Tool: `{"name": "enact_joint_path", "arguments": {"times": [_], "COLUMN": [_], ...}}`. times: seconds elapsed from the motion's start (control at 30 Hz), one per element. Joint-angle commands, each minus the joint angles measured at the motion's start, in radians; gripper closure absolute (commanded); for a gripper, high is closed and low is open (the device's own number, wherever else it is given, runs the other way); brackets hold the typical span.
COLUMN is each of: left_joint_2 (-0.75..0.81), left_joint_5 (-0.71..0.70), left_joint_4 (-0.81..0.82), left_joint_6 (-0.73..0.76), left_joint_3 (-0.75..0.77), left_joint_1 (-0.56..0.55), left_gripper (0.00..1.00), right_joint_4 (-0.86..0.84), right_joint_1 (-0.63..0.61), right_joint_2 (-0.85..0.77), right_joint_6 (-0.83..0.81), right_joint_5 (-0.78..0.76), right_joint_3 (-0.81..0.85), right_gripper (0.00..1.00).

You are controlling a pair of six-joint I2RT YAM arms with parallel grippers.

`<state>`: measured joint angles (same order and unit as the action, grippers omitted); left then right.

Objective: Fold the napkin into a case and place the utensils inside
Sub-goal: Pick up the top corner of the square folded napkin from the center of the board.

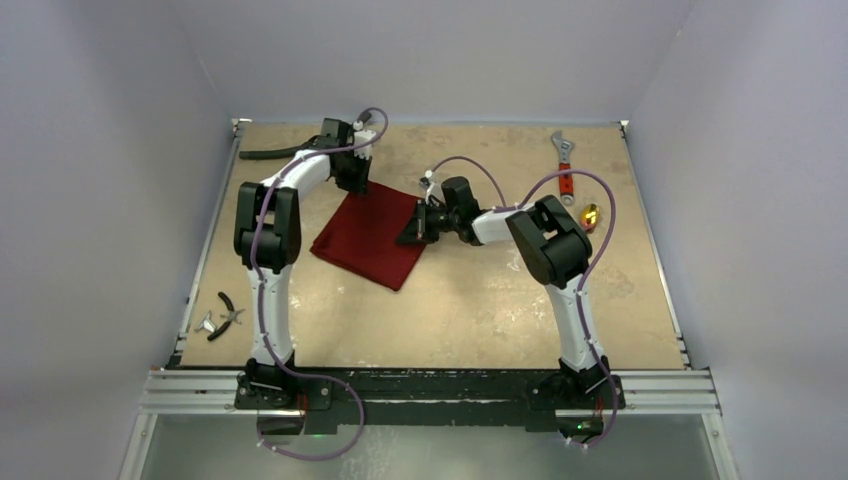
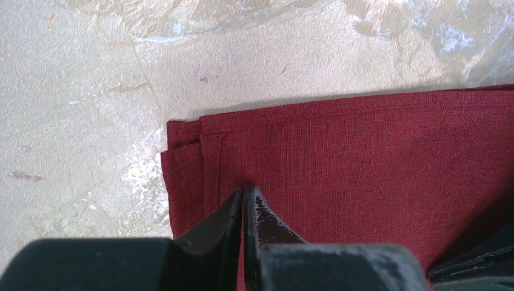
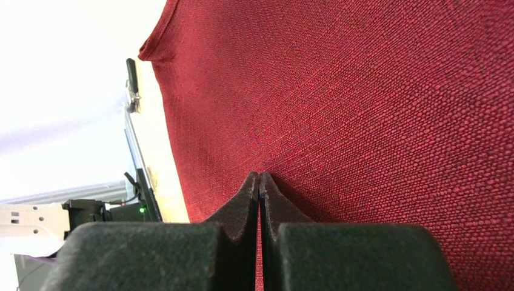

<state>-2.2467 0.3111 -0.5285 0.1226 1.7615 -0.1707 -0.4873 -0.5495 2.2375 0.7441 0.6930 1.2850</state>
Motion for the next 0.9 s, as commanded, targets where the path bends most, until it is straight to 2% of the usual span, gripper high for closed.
{"name": "enact_joint_path", "arguments": {"times": [0.0,0.33,0.7,0.77,0.8,0.87], "left_joint_2": [0.011,0.058,0.119,0.127,0.127,0.108], "left_joint_5": [0.023,0.034,0.129,0.099,0.069,0.016], "left_joint_4": [0.023,0.016,0.005,0.015,0.038,0.058], "left_joint_6": [-0.011,0.002,-0.007,-0.009,-0.009,-0.009], "left_joint_3": [-0.002,-0.007,-0.045,-0.047,-0.047,-0.032], "left_joint_1": [0.002,0.0,-0.003,-0.003,-0.004,-0.003], "left_gripper": [0.99,1.0,1.0,1.0,0.97,0.7], "right_joint_4": [-0.018,-0.011,-0.027,-0.033,-0.035,-0.037], "right_joint_1": [-0.003,-0.003,-0.003,-0.003,-0.003,-0.003], "right_joint_2": [-0.025,-0.022,-0.021,-0.021,-0.021,-0.022], "right_joint_6": [0.0,0.005,0.015,0.015,0.015,0.015], "right_joint_5": [0.026,0.035,0.034,0.032,0.031,0.03], "right_joint_3": [-0.006,-0.005,-0.015,-0.019,-0.019,-0.024], "right_gripper": [1.0,1.0,1.0,1.0,1.0,1.0]}}
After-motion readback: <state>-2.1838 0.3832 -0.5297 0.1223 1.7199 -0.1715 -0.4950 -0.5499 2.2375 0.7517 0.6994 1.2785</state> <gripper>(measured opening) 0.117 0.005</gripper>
